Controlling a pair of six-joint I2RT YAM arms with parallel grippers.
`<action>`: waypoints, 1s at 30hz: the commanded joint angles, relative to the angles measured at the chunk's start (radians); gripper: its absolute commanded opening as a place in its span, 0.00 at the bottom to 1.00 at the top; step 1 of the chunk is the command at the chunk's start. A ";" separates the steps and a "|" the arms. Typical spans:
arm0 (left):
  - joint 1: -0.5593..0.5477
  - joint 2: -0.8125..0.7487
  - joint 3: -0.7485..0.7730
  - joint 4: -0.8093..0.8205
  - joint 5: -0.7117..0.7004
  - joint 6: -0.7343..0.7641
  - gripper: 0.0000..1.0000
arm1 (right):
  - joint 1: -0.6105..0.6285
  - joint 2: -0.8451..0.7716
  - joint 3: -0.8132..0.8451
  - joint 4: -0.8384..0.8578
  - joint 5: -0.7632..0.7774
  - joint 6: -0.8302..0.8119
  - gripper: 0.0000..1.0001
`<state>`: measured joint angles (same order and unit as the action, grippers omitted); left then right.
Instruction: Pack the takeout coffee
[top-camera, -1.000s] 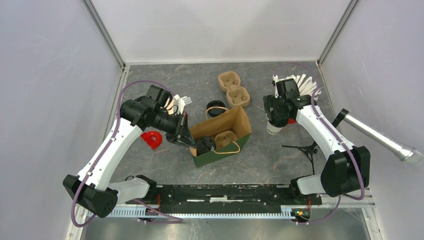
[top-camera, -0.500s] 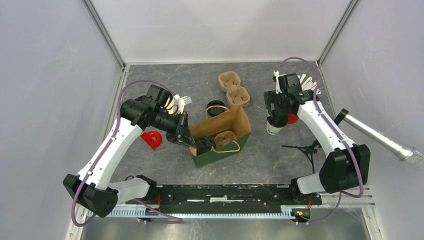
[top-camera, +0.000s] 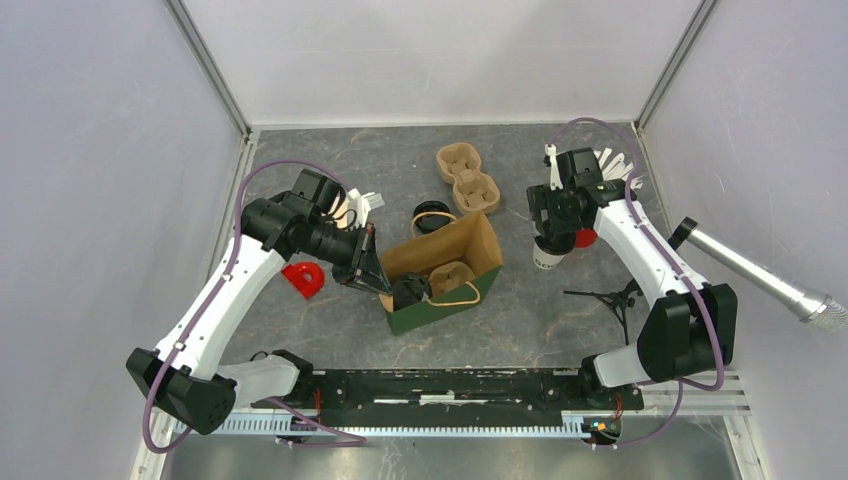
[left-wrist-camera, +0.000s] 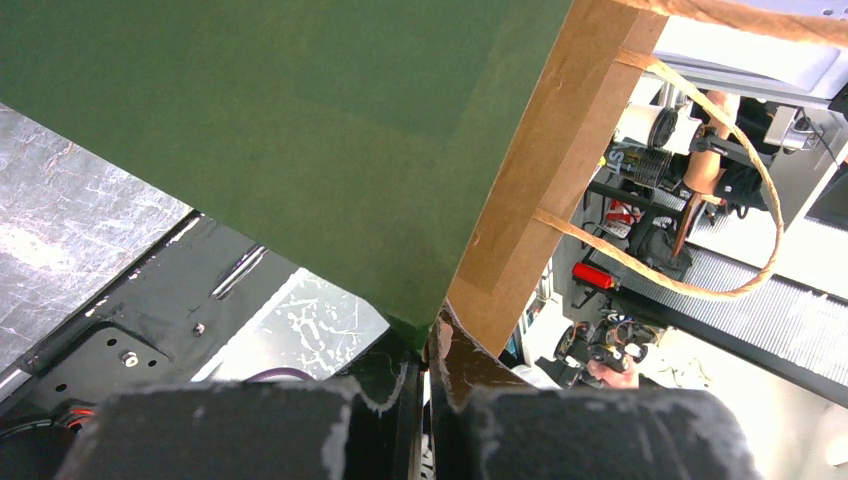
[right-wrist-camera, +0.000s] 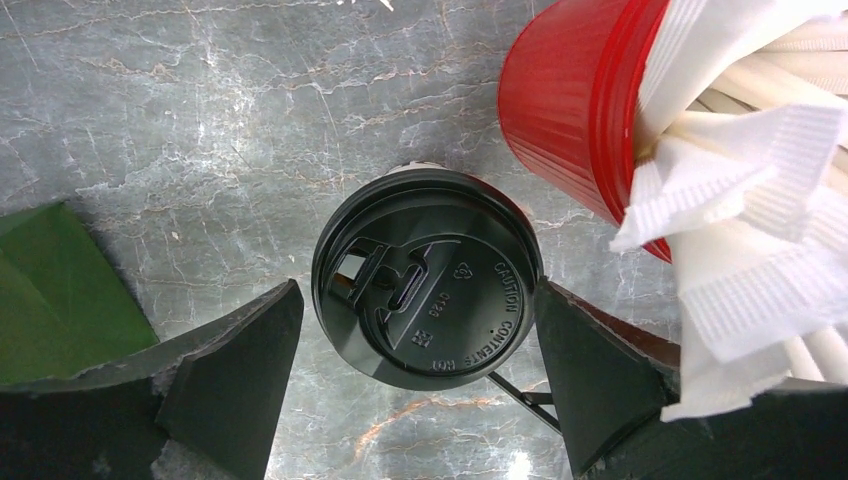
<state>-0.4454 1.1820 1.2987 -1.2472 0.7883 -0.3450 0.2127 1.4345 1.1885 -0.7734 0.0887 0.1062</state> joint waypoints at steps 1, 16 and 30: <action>-0.003 -0.004 0.039 0.006 0.014 0.070 0.08 | -0.010 -0.001 -0.016 -0.004 -0.011 -0.009 0.92; -0.003 -0.007 0.048 0.006 0.004 0.083 0.07 | -0.012 -0.029 -0.023 0.011 -0.061 -0.018 0.87; -0.003 -0.007 0.044 0.005 0.009 0.082 0.07 | -0.015 -0.039 0.001 -0.009 0.007 -0.031 0.95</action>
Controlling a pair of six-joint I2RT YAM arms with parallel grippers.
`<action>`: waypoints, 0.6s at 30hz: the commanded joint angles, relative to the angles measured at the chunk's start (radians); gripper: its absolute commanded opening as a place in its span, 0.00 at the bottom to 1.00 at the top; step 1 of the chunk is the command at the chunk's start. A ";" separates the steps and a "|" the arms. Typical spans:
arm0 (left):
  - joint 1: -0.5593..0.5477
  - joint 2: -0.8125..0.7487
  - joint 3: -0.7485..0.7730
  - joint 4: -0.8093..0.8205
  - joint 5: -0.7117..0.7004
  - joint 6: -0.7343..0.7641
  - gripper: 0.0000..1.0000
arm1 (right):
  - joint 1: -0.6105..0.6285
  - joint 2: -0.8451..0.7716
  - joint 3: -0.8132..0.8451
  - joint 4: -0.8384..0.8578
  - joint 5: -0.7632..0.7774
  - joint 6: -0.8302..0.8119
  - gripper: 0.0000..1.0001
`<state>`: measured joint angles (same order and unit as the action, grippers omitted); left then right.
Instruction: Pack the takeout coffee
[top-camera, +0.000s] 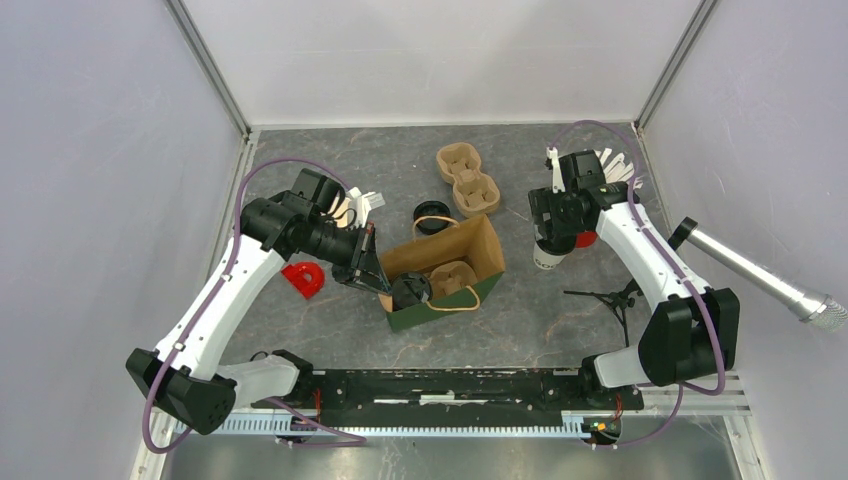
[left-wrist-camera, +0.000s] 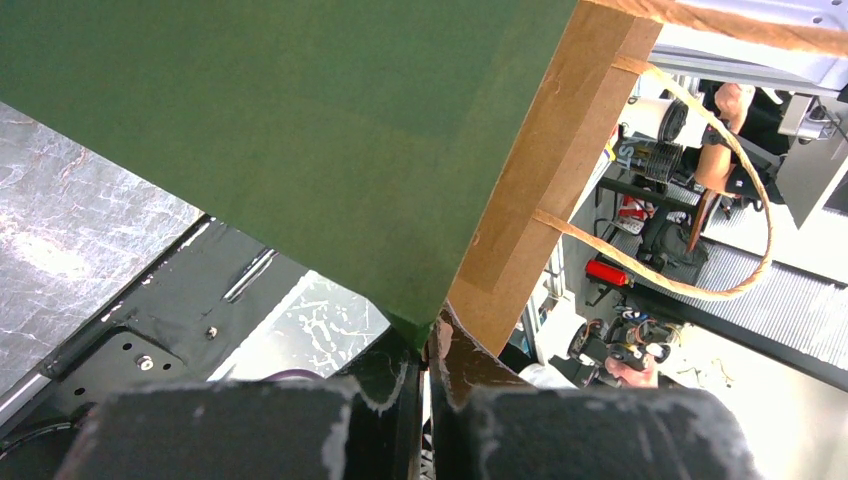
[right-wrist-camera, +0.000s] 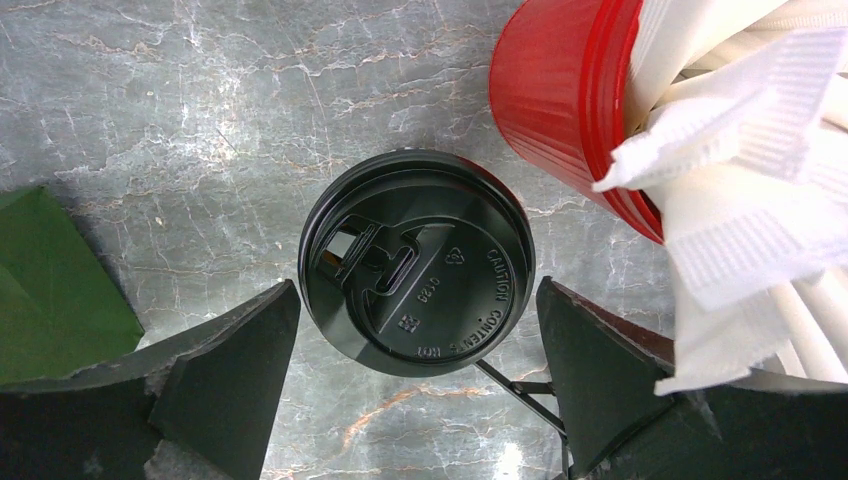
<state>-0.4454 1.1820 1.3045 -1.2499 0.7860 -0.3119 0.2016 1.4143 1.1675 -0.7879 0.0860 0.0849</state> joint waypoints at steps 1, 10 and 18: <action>-0.003 -0.009 0.036 0.007 0.012 0.048 0.07 | -0.005 -0.018 0.021 0.006 0.007 -0.010 0.96; -0.003 -0.014 0.031 0.007 0.010 0.050 0.07 | -0.007 -0.027 -0.033 0.038 -0.020 -0.002 0.91; -0.003 -0.016 0.029 0.007 0.010 0.050 0.07 | -0.007 -0.021 -0.037 0.053 -0.023 -0.010 0.82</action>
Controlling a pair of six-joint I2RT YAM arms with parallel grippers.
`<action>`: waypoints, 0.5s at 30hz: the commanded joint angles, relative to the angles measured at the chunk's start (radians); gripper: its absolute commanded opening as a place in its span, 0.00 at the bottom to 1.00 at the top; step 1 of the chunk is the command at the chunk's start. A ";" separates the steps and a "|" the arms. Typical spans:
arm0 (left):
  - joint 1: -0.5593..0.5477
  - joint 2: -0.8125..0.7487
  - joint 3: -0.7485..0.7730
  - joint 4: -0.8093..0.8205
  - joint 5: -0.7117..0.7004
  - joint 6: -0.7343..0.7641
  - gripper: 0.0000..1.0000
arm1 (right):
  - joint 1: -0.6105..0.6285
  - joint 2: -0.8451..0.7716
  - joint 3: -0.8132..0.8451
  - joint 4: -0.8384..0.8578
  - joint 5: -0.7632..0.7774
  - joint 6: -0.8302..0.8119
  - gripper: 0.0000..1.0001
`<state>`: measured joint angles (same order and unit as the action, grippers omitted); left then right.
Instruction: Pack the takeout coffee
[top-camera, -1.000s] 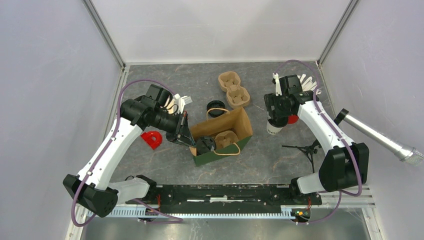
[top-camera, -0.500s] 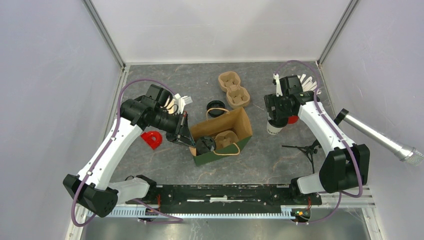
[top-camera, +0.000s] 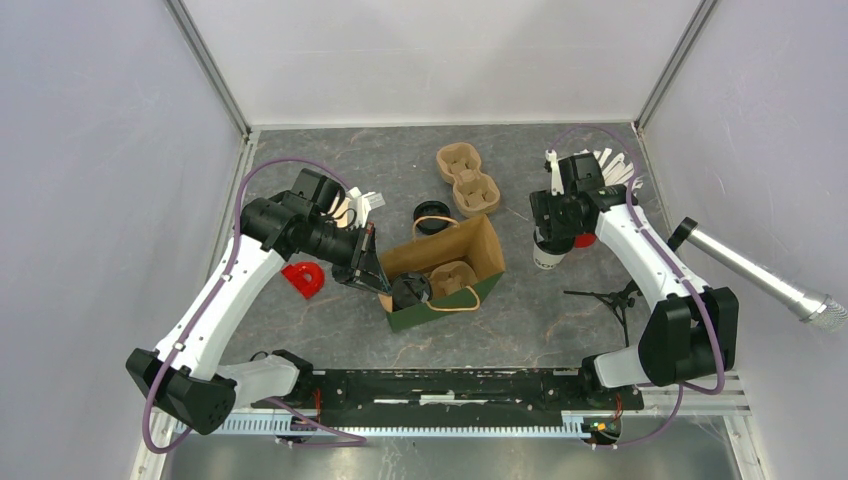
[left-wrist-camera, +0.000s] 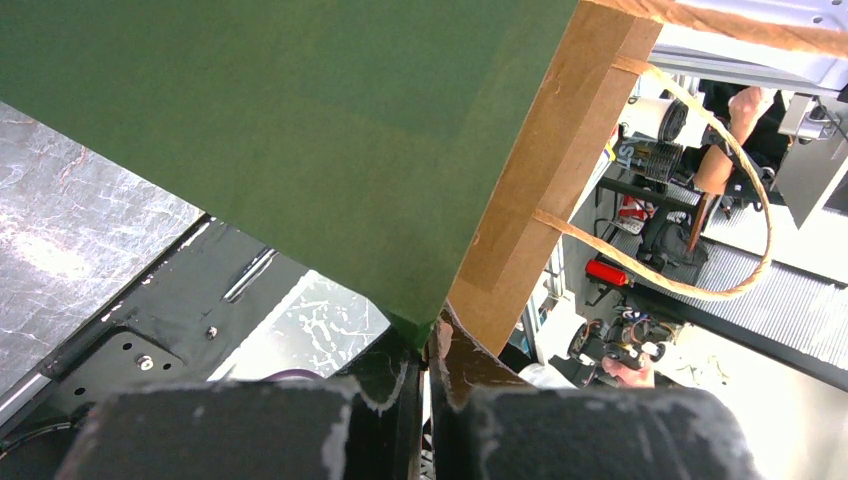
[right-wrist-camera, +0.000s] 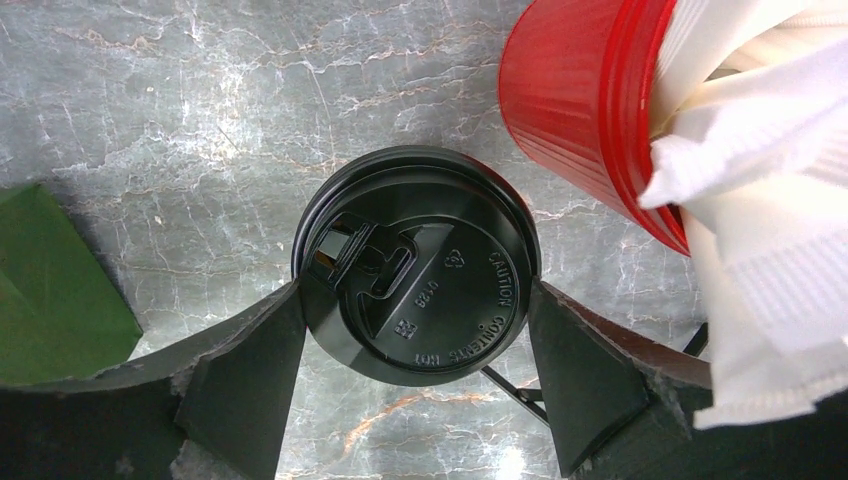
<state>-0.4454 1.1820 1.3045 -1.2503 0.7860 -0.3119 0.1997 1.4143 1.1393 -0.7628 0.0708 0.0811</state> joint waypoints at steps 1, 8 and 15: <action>-0.003 -0.016 0.030 0.007 0.011 0.050 0.07 | -0.005 -0.022 -0.003 0.023 -0.008 -0.007 0.81; -0.003 -0.019 0.038 0.006 0.005 0.051 0.07 | 0.014 -0.076 0.156 -0.078 -0.096 -0.018 0.78; -0.005 -0.020 0.044 0.007 0.001 0.056 0.08 | 0.107 -0.140 0.413 -0.133 -0.201 -0.104 0.76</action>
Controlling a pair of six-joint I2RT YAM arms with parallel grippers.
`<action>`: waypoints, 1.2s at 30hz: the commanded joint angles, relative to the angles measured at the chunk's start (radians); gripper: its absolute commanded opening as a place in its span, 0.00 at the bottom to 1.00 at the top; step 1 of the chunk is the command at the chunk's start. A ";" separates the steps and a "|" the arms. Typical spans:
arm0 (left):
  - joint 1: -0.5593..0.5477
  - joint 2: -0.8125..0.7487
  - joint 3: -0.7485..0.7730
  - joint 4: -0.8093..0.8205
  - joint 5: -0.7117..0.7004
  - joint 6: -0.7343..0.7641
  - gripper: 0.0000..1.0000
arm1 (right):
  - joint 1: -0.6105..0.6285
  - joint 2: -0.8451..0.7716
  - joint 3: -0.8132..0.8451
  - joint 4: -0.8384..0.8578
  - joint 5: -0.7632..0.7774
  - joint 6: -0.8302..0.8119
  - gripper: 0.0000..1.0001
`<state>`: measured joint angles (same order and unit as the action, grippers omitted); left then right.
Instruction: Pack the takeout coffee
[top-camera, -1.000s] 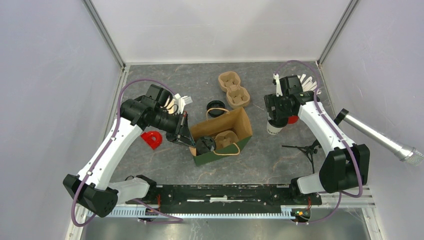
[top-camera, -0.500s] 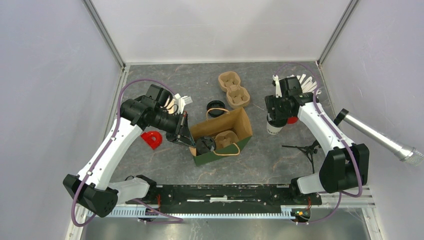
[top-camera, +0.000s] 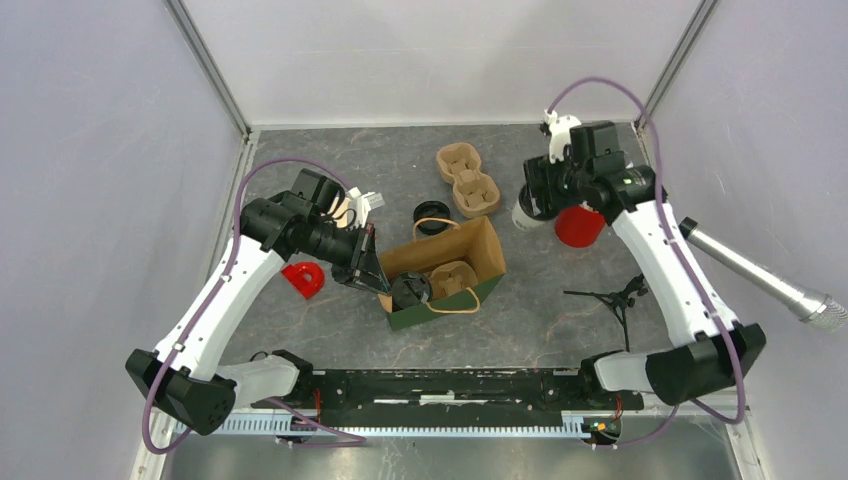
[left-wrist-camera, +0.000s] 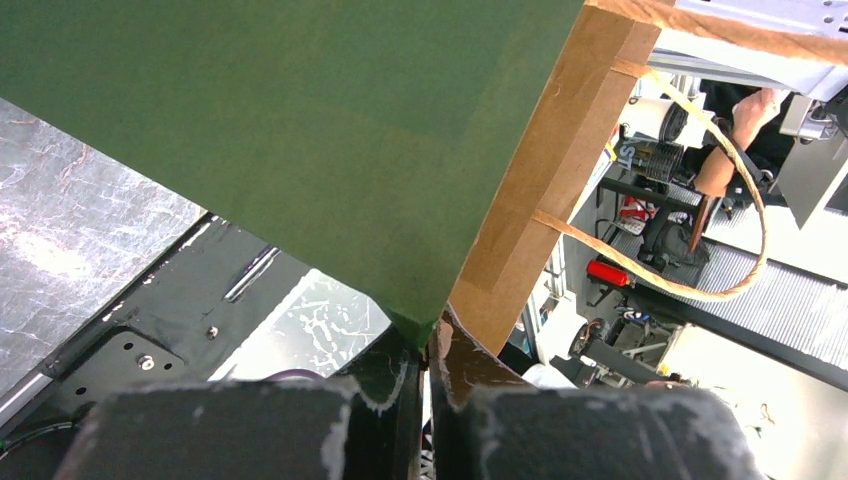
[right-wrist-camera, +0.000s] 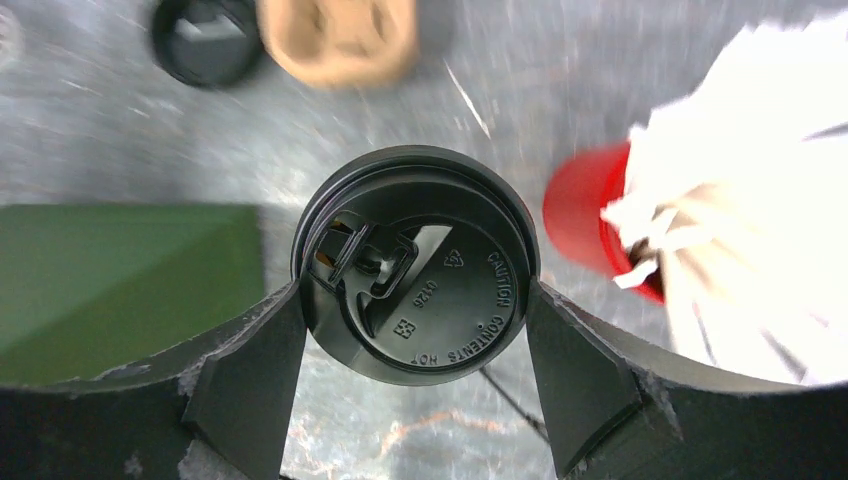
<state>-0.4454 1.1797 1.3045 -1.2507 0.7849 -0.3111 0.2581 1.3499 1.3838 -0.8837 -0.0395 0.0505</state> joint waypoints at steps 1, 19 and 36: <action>-0.004 -0.016 0.050 0.008 -0.006 0.054 0.09 | 0.064 -0.082 0.204 -0.023 -0.094 -0.086 0.76; -0.003 0.053 0.154 0.027 -0.135 0.040 0.18 | 0.170 -0.307 0.308 -0.035 -0.416 -0.141 0.72; -0.003 0.007 0.174 0.002 -0.293 -0.045 0.56 | 0.334 -0.248 0.206 0.029 -0.410 -0.135 0.73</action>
<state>-0.4454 1.2240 1.4296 -1.2480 0.5598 -0.3138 0.5430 1.0840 1.5734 -0.8944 -0.4881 -0.0685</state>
